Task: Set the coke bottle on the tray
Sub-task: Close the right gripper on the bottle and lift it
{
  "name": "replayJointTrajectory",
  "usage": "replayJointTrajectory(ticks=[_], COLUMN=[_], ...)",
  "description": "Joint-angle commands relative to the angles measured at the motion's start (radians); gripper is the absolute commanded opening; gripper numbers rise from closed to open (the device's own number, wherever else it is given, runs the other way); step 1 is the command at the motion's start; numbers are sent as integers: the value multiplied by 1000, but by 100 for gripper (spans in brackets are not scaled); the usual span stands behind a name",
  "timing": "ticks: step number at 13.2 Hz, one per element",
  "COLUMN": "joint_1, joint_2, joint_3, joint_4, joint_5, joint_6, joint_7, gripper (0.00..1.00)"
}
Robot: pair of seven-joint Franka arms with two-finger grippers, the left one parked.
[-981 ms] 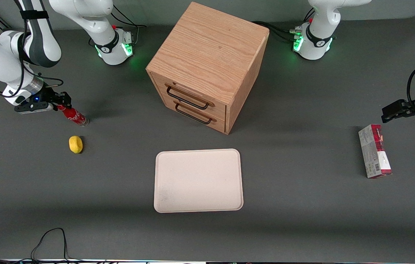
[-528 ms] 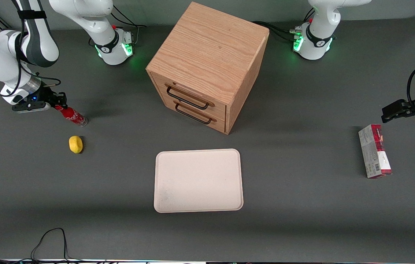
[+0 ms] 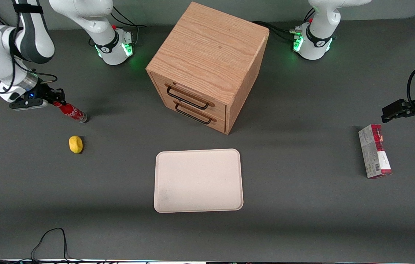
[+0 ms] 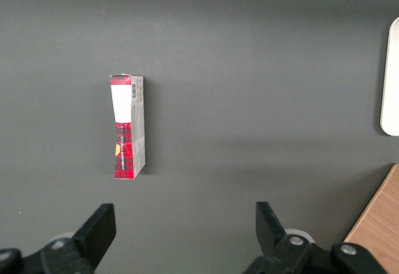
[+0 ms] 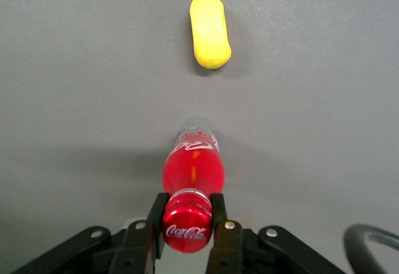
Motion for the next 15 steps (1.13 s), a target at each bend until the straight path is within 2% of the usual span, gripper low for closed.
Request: replayJointTrajectory(ticks=[1, 4, 8, 10, 12, 15], joint_1=[17, 19, 17, 17, 23, 23], joint_2=[-34, 38, 262, 377, 433, 453], joint_3=[32, 82, 171, 178, 204, 241], joint_4=[166, 455, 937, 1161, 1264, 1275], joint_5=[-19, -12, -2, 34, 51, 54], joint_6=[-201, -449, -758, -885, -933, -933], joint_7=[38, 53, 64, 105, 159, 236], gripper=[0, 0, 0, 0, 0, 0])
